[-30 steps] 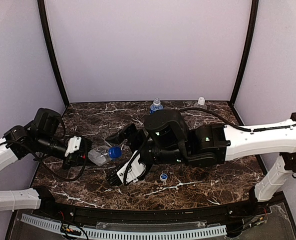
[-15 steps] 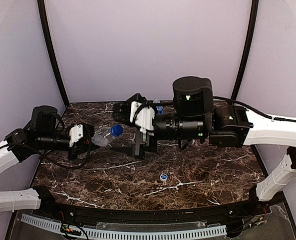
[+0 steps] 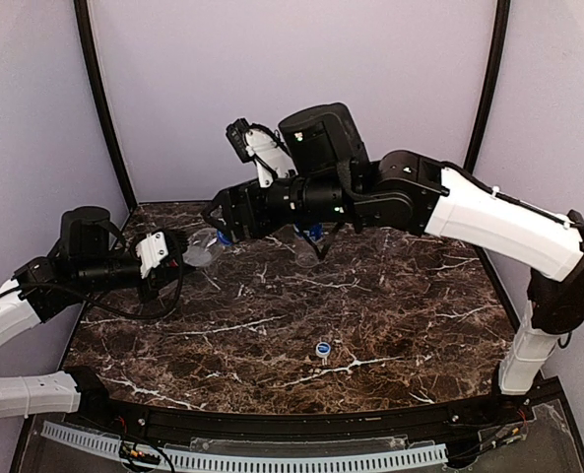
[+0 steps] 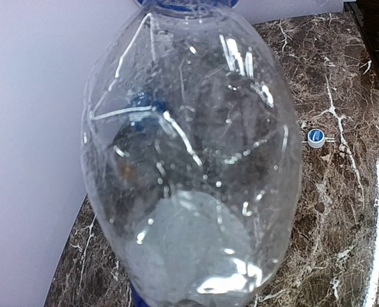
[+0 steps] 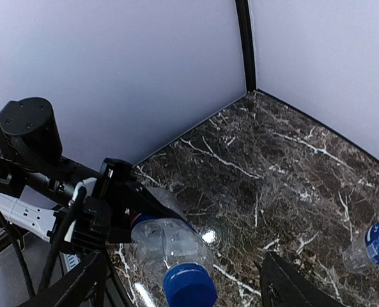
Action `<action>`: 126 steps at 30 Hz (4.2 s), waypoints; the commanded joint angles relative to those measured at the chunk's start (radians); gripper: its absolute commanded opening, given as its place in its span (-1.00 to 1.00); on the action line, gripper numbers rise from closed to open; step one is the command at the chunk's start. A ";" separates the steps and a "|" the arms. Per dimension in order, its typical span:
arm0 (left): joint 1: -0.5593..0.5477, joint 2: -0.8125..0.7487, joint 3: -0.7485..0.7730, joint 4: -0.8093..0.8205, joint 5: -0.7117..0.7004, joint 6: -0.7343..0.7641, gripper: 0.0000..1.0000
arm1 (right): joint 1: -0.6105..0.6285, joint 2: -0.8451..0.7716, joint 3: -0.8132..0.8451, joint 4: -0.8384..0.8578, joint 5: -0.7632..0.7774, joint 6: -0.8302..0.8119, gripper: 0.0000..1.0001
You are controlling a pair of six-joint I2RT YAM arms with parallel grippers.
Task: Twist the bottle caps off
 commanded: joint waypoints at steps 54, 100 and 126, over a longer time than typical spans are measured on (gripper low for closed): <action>0.001 -0.018 0.018 -0.495 0.362 0.328 -0.63 | 0.234 -0.201 -0.695 0.642 0.208 -2.269 -1.00; 0.220 -0.171 -0.163 0.158 0.040 -0.416 -0.58 | -0.033 0.505 -0.106 -0.449 -0.104 -0.207 -1.00; 0.220 -0.178 -0.119 0.076 0.342 -0.313 -0.51 | -0.032 0.155 -0.107 -0.115 -0.167 -0.404 0.68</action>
